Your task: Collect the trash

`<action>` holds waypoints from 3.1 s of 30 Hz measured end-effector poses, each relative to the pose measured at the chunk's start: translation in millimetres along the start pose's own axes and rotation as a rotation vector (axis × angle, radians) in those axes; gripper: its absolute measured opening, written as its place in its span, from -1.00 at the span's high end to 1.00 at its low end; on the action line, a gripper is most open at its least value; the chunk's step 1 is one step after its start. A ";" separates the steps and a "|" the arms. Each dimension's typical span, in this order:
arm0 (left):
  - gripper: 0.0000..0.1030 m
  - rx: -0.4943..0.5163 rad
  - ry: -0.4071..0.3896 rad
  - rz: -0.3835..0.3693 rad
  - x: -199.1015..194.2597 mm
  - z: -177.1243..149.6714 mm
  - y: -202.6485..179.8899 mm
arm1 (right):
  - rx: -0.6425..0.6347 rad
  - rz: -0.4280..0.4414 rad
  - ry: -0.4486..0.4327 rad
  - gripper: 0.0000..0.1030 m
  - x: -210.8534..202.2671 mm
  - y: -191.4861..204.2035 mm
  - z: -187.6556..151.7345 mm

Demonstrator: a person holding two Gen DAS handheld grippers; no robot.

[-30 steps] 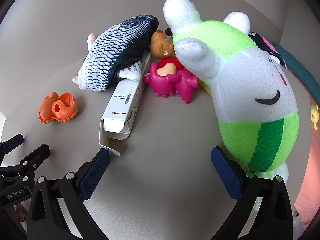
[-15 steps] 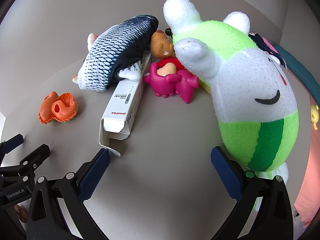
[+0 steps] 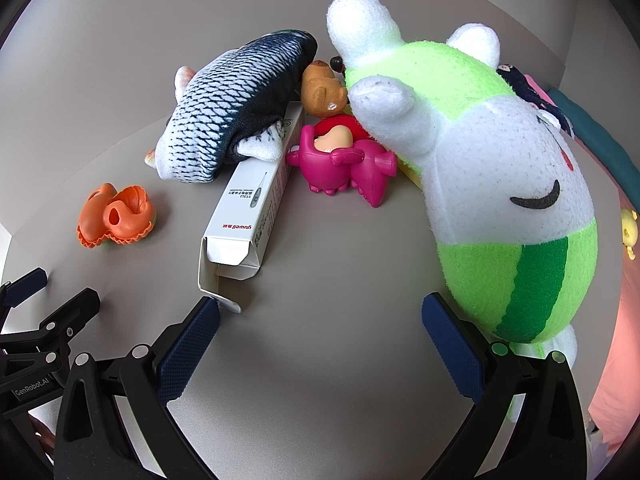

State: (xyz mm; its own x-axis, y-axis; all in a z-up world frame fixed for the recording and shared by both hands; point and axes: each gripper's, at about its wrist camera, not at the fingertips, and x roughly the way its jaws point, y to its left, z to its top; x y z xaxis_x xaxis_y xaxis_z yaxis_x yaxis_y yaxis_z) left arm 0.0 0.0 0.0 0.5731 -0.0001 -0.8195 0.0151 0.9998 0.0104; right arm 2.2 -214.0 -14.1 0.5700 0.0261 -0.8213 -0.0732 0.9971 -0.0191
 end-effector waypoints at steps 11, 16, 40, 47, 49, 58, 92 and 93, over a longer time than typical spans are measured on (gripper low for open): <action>-0.90 0.000 0.000 0.000 0.0 0.0 0.0 | 0.000 0.000 0.000 -0.96 0.0 0.1 0.0; -0.90 -0.002 0.000 0.002 0.1 0.0 -0.2 | 0.001 0.001 0.000 -0.96 -0.2 -0.4 -0.1; -0.90 0.030 -0.103 -0.076 -53.4 67.9 -40.7 | -0.024 0.111 -0.110 -0.94 -96.0 -45.0 39.8; -0.90 0.037 -0.105 -0.107 -46.5 96.1 -62.5 | 0.005 0.055 -0.074 -0.62 -64.4 -79.6 57.3; -0.90 0.044 -0.106 -0.106 -42.0 103.3 -69.6 | 0.004 0.036 -0.058 -0.53 -54.7 -84.6 59.7; -0.90 0.054 -0.101 -0.087 -9.3 131.8 -92.1 | 0.052 0.090 -0.077 0.36 -53.6 -102.9 67.3; 0.73 0.225 -0.357 -0.225 -130.8 107.5 -169.3 | 0.154 0.061 -0.351 0.36 -181.3 -182.9 42.4; 0.73 0.239 -0.359 -0.236 -132.6 106.4 -175.6 | 0.162 0.053 -0.356 0.36 -185.5 -189.3 38.8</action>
State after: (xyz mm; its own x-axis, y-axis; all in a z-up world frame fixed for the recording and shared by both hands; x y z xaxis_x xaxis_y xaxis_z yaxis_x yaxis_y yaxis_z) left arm 8.5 -177.5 167.8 0.7773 -0.2742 -0.5662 0.3417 0.9397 0.0140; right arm -57.9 -404.8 164.0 0.8193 0.0723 -0.5689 0.0038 0.9913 0.1315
